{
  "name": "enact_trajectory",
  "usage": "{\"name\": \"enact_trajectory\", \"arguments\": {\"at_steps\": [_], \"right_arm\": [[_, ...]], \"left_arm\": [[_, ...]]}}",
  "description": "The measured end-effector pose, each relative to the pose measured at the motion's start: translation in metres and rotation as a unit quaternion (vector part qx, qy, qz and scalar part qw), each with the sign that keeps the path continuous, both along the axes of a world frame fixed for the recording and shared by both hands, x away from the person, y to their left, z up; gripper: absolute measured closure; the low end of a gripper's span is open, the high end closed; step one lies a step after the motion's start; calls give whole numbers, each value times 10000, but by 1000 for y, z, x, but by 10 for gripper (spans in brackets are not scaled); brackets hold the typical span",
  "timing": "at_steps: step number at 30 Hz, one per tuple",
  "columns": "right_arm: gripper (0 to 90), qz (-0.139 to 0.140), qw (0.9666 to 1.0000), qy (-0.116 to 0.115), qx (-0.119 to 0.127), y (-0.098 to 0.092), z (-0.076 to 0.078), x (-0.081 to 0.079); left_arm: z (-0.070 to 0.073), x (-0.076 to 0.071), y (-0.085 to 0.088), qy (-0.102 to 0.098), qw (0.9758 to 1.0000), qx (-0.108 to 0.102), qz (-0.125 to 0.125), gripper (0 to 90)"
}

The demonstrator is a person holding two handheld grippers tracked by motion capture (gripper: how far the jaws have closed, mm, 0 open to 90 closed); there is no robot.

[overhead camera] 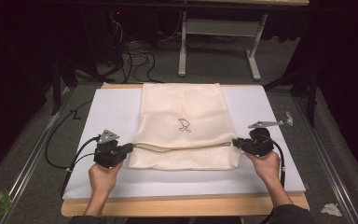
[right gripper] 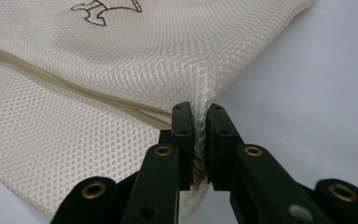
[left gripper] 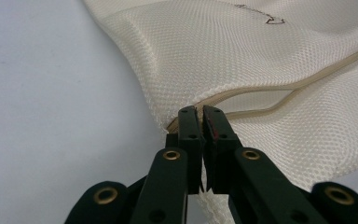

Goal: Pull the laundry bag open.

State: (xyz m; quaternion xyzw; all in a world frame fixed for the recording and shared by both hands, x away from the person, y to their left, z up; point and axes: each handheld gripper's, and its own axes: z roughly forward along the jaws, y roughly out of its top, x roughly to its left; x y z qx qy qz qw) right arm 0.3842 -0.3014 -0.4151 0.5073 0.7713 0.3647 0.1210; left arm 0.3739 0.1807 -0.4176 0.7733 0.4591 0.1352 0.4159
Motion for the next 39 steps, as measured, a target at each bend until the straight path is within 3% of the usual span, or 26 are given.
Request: {"name": "enact_trajectory", "arguments": {"at_steps": [26, 34, 39], "right_arm": [[765, -38, 9991, 183, -384, 6, -18, 6], [624, -109, 9992, 103, -378, 4, -16, 5], [607, -122, 9991, -185, -351, 3, -9, -2]], "left_arm": [[-19, 7, -8, 217, 9995, 214, -42, 860], [-16, 5, -7, 23, 9999, 70, -80, 805], [-12, 1, -3, -199, 9998, -14, -65, 745]]}}
